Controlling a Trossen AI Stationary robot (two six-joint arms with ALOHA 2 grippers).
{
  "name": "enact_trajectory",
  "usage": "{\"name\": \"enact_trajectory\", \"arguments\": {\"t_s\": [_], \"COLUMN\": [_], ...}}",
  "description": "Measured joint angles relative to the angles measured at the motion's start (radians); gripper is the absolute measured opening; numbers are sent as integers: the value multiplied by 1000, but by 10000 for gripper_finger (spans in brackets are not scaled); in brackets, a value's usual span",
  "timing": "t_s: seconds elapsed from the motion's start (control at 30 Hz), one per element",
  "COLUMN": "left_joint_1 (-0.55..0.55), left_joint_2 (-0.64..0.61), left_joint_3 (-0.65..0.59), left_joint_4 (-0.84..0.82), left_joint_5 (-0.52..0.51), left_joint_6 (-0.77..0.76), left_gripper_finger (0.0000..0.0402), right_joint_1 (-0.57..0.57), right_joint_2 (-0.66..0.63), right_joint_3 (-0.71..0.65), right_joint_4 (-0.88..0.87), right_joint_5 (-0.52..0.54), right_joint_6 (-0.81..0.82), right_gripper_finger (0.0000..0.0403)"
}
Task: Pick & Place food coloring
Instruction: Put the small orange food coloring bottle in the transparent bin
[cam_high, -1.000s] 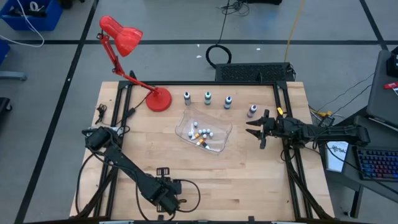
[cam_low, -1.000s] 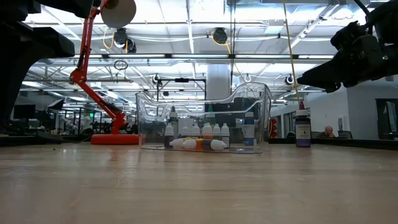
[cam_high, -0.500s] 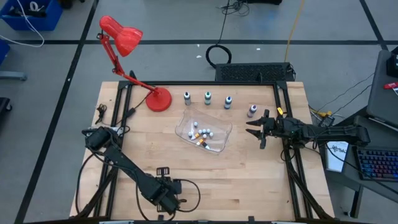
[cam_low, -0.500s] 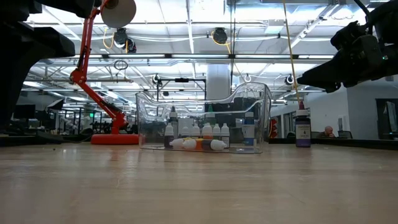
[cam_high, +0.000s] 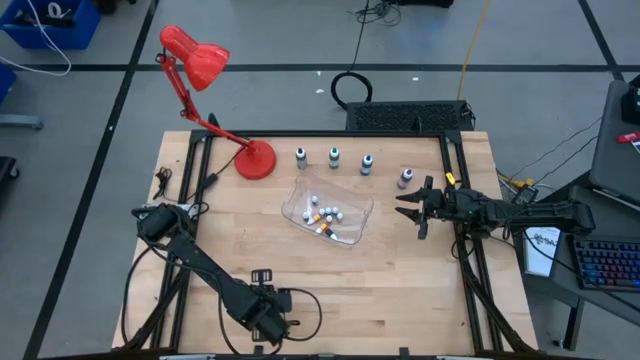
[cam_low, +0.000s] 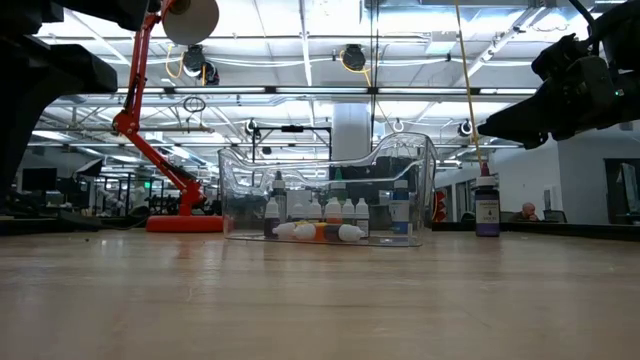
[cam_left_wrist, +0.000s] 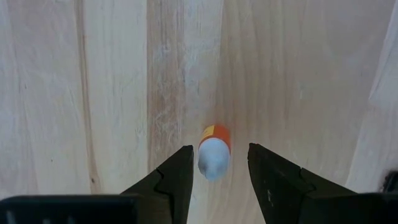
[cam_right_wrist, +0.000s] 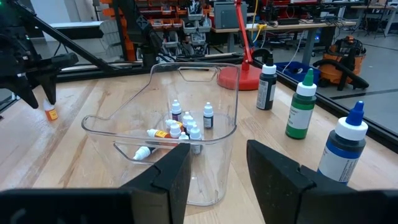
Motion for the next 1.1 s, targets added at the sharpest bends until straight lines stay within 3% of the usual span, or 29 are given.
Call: {"name": "enact_trajectory", "arguments": {"t_s": [0.37,1.1], "left_joint_1": [0,4], "left_joint_2": [8,0], "left_joint_3": [-60,-33], "left_joint_4": [52,0], "left_joint_5": [25,7], "left_joint_6": [-8,0], "left_gripper_finger": [154,154], "right_joint_1": [0,0], "right_joint_2": [0,0], "right_joint_3": [0,0], "right_joint_4": [0,0], "right_joint_5": [0,0], "right_joint_6": [0,0], "right_gripper_finger": [144,144]}}
